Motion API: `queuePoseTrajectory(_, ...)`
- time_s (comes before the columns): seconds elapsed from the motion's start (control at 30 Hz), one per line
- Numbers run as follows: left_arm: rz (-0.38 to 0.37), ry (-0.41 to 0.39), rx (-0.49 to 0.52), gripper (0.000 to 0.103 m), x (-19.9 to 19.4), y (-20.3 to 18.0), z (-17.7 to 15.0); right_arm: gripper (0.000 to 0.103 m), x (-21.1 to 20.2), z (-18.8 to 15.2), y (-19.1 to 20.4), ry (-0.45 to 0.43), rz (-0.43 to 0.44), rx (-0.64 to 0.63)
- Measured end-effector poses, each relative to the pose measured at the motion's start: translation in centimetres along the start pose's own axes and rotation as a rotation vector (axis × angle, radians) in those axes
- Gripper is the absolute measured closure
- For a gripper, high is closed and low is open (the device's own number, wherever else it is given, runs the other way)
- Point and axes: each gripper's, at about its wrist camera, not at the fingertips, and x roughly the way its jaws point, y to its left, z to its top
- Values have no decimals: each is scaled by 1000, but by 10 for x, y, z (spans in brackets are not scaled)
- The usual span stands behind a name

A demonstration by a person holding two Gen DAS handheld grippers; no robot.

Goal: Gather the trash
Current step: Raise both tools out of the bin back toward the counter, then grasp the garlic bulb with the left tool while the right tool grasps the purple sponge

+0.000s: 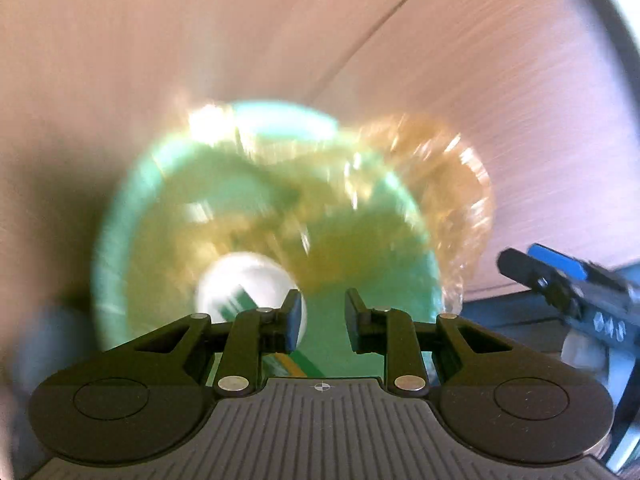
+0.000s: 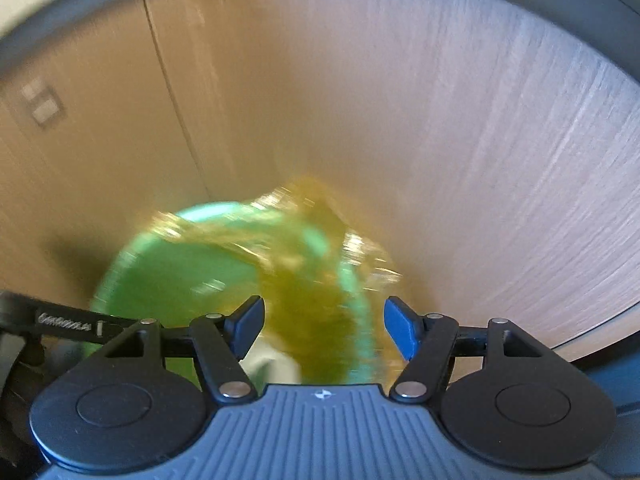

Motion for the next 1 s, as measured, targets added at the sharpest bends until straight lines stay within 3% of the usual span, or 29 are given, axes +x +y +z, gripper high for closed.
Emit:
queuePoseTrajectory(0.1,35,-145,141,76,-60,-18,-6,36,-36,7,17,-115,21,-37)
queuePoseTrajectory(0.27,-19,-335,244,76,-159,-45,-20,25,-87,20,54,-286,9,-79)
queuePoseTrajectory(0.37,-16,-390,321,76,-214,-55,-23,24,-113,30,77,-361,43,-90)
queuePoseTrajectory(0.5,64,-455,340,76,-284,-52,-9,21,-140,49,108,-436,140,-96)
queuePoseTrajectory(0.67,240,-582,214,76,-339,-19,8,19,-159,84,150,-450,240,-120)
queuePoseTrajectory(0.77,266,-615,108,76,-360,9,20,19,-162,110,176,-439,278,-150)
queuePoseTrajectory(0.9,276,-637,162,76,-387,35,46,19,-165,149,213,-411,337,-170)
queuePoseTrajectory(1.0,341,-663,191,76,-391,49,76,19,-163,171,237,-401,370,-170)
